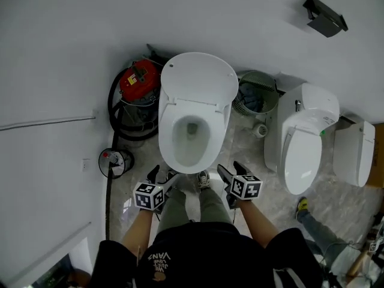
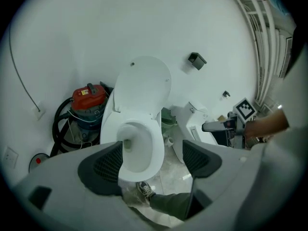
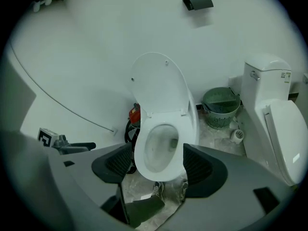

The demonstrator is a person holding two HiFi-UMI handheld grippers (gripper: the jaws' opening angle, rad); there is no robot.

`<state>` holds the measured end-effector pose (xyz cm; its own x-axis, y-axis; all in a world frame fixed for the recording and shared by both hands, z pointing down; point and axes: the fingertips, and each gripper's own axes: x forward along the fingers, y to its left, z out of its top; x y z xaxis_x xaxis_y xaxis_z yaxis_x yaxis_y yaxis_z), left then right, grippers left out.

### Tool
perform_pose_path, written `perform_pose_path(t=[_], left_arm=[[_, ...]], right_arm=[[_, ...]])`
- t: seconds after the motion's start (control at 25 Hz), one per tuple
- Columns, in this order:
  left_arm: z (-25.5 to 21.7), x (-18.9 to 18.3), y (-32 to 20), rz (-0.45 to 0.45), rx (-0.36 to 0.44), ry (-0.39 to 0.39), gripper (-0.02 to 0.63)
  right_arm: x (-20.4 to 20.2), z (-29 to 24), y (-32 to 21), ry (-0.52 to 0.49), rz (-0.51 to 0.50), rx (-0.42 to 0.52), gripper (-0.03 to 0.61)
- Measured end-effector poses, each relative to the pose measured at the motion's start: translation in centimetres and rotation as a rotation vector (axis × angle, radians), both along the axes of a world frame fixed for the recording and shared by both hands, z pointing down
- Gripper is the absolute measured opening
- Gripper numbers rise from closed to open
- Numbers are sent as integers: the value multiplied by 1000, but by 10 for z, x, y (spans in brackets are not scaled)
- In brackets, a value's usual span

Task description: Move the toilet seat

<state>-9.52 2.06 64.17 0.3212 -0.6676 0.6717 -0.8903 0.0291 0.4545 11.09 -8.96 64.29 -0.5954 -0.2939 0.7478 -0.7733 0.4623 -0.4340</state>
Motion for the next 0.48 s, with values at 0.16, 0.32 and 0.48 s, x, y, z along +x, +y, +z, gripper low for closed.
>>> perform_pose_path(t=[0.16,0.32,0.48], left_arm=[[30,-13,4,63,-48,12,382],[71,-24,14,112,-139,6,378],[113,-33,28,170,-242,-14,369]], right_arm=[[-8,33,17,24,65,-45,316],[-12,72,43,49,132,-119,315],[-16,110,72,86,147,-178,310]])
